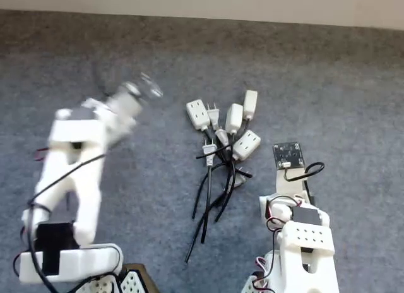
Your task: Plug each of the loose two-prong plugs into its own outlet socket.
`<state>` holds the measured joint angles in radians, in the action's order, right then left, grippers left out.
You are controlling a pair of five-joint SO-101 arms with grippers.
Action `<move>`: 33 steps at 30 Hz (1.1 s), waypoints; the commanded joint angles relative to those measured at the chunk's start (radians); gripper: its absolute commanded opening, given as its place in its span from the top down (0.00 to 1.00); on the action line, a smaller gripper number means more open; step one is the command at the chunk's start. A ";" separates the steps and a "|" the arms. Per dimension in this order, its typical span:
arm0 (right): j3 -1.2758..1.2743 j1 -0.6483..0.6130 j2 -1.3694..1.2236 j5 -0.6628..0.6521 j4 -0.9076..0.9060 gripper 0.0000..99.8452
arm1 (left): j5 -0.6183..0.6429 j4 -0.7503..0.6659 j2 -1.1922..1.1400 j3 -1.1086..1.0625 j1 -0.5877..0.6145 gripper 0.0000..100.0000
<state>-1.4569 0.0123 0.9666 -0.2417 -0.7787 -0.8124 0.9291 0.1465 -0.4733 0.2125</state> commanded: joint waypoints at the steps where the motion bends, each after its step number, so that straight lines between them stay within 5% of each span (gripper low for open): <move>1: 0.005 0.007 0.016 0.009 0.018 0.67 | 0.014 0.005 -0.018 0.240 0.199 1.00; 9: 0.005 0.007 0.016 0.009 0.018 0.67 | 0.163 0.227 -0.524 0.941 0.430 1.00; 20: 0.005 0.007 0.016 0.009 0.018 0.67 | 0.169 0.638 -1.366 2.091 0.499 1.00; 25: 0.005 0.007 0.015 0.009 0.018 0.67 | 0.167 0.667 -1.455 2.109 0.527 0.98; 33: 0.005 0.007 0.015 0.009 0.018 0.67 | 0.192 0.776 -1.411 2.138 0.539 0.64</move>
<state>-1.4569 0.0123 0.9666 -0.2417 -0.7787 -0.6345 1.6533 -1.3280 1.6011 0.7495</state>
